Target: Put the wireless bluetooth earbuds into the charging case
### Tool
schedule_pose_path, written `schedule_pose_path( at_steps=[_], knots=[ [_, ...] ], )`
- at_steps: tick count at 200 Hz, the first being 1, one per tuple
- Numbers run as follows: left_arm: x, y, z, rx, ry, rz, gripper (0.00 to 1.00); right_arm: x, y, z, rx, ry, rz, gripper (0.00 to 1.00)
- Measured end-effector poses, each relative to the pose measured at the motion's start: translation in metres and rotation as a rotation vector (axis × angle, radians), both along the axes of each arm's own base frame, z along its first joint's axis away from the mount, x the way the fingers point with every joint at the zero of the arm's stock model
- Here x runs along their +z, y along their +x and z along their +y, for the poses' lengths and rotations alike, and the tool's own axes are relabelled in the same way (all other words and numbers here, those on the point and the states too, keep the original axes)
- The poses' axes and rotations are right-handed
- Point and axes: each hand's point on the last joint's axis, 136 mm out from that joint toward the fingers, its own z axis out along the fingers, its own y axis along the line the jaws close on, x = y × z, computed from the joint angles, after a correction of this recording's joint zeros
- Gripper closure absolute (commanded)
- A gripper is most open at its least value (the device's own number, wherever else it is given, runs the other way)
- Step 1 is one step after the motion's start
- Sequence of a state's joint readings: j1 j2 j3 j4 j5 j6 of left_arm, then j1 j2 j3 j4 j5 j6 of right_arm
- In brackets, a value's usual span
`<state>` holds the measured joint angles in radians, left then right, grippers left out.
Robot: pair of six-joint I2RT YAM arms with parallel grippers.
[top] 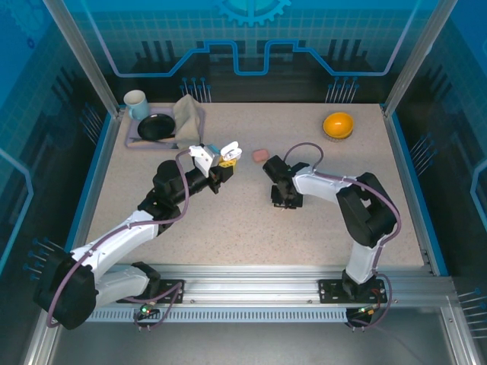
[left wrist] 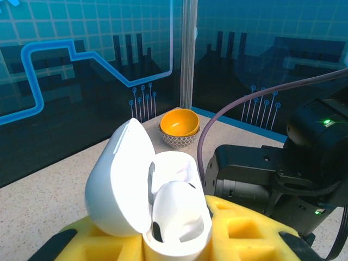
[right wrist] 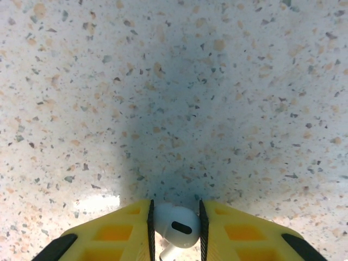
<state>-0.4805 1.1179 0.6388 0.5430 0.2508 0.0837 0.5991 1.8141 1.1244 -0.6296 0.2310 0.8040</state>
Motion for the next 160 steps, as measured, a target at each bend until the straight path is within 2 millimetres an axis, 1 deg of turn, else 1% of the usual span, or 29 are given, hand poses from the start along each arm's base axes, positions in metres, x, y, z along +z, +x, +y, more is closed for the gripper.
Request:
schedule_pose_path(
  at_steps=[23,44,57,77,97,118,138,160],
  knots=[
    [0.0,0.0,0.0,0.0,0.001,0.001,1.0,0.01,0.003,0.002,0.02,0.02,-0.035,0.74],
    [0.0,0.0,0.0,0.0,0.003,0.006,1.0,0.027,0.006,0.004,0.037,0.048,-0.085,0.74],
    [0.002,0.0,0.0,-0.001,0.002,0.004,1.0,0.04,0.008,0.005,0.045,0.07,-0.123,0.74],
    [0.004,0.0,-0.002,-0.011,0.0,0.0,1.0,0.069,0.012,0.008,0.065,0.11,-0.201,0.74],
    [0.006,-0.002,-0.004,-0.027,-0.001,0.0,1.0,0.105,0.016,0.009,0.091,0.157,-0.305,0.74],
    [0.009,-0.004,-0.007,-0.053,-0.002,-0.002,1.0,0.149,0.018,0.008,0.125,0.202,-0.43,0.74],
    [0.012,-0.005,-0.012,-0.082,-0.002,0.003,1.0,0.195,0.018,0.007,0.158,0.241,-0.551,0.73],
    [0.015,-0.006,-0.018,-0.117,-0.006,0.009,1.0,0.251,0.019,0.006,0.196,0.281,-0.689,0.73]
  ],
)
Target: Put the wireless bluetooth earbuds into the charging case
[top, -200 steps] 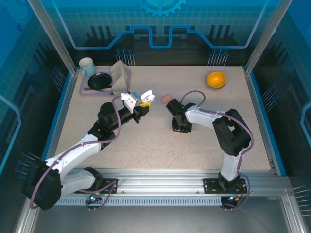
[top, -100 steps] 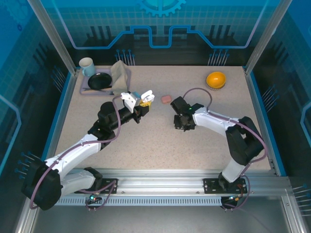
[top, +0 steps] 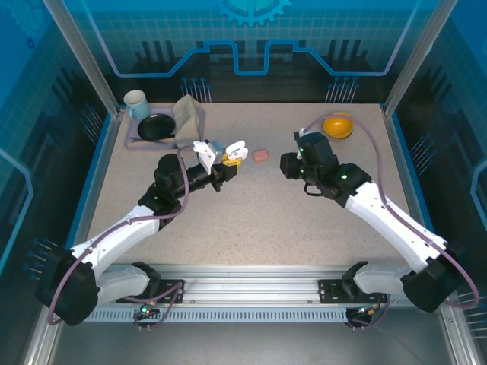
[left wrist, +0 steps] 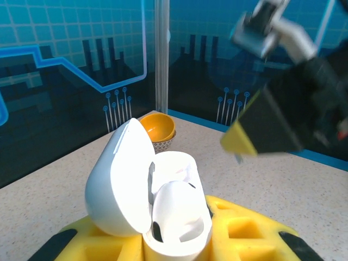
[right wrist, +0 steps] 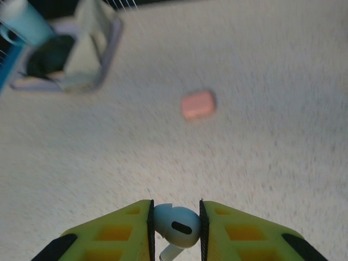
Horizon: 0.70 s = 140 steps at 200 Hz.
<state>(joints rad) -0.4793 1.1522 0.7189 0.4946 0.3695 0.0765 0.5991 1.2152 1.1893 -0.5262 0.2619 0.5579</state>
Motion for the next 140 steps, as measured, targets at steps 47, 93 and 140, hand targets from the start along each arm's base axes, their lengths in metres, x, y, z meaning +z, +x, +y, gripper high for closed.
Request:
schedule_pose_path(
  at_steps=[47,93,140],
  knots=[
    [0.007,0.0,-0.014,-0.077,-0.01,0.023,1.0,0.095,-0.002,0.001,0.053,0.077,-0.236,0.72],
    [0.019,0.003,-0.026,-0.144,-0.018,0.042,1.0,0.125,-0.002,0.015,0.137,0.103,-0.325,0.72],
    [0.035,0.006,-0.035,-0.191,-0.038,0.049,1.0,0.126,0.0,0.032,0.219,0.108,-0.336,0.72]
  ],
)
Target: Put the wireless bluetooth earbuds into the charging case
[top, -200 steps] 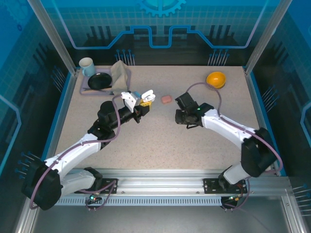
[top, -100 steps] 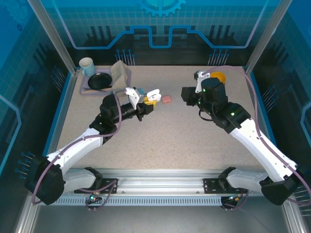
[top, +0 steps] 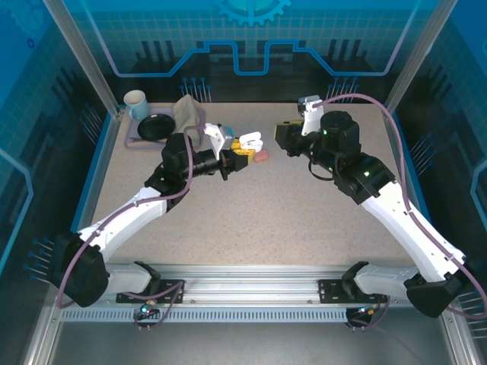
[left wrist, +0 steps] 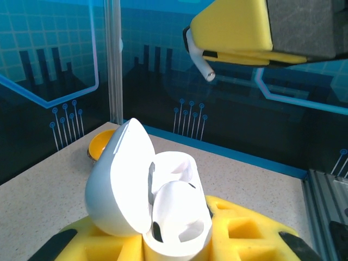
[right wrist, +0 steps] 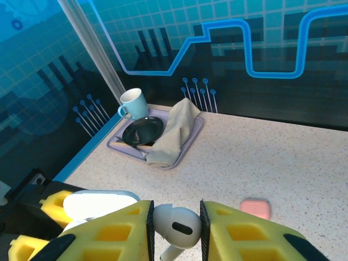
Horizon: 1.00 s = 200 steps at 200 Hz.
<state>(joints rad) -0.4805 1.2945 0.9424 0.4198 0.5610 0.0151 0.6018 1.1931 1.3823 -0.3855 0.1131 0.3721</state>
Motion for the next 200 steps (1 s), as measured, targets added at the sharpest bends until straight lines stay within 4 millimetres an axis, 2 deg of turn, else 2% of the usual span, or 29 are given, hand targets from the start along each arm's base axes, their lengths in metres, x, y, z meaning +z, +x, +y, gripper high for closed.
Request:
schedule_pose_path(
  at_steps=[79,130,200],
  knots=[
    [0.003,0.0,-0.008,-0.049,-0.016,0.041,1.0,-0.003,-0.005,0.019,0.073,0.001,0.002,0.73],
    [0.004,-0.002,-0.011,-0.058,-0.017,0.043,1.0,-0.014,-0.004,0.033,0.1,-0.015,0.026,0.73],
    [0.006,-0.002,-0.011,-0.059,-0.019,0.038,1.0,-0.019,0.001,0.036,0.097,-0.019,0.029,0.74]
  ],
)
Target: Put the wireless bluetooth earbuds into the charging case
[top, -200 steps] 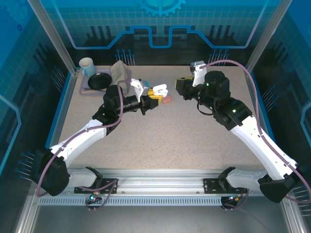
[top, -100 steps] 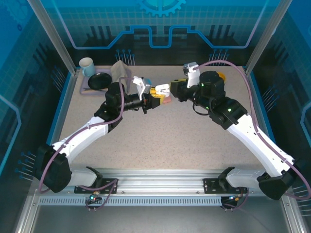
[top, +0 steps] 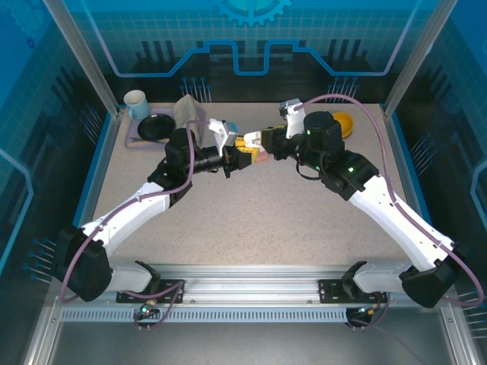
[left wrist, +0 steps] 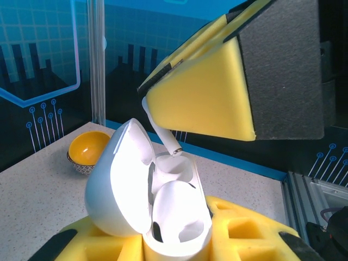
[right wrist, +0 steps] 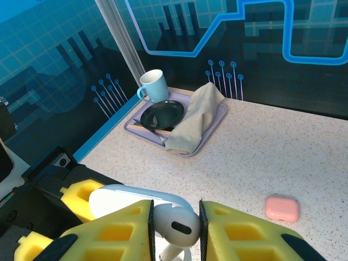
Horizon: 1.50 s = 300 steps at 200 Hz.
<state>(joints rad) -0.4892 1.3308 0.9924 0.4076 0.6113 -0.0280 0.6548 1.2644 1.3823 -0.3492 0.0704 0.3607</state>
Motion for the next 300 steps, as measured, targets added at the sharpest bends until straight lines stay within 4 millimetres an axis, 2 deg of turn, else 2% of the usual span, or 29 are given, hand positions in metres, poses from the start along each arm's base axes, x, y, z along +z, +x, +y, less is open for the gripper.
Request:
schedule_pose_path(
  at_steps=[128,195,300],
  knots=[
    [-0.004,-0.001,-0.001,0.0,0.009,0.016,1.0,-0.015,0.003,-0.001,-0.009,-0.022,0.019,0.76],
    [-0.004,-0.001,-0.001,0.0,0.011,0.019,1.0,-0.016,0.0,0.001,0.017,-0.038,0.009,0.77],
    [-0.009,-0.002,-0.002,-0.008,0.021,0.039,1.0,-0.021,-0.007,0.007,0.03,-0.247,-0.114,0.76]
  ],
)
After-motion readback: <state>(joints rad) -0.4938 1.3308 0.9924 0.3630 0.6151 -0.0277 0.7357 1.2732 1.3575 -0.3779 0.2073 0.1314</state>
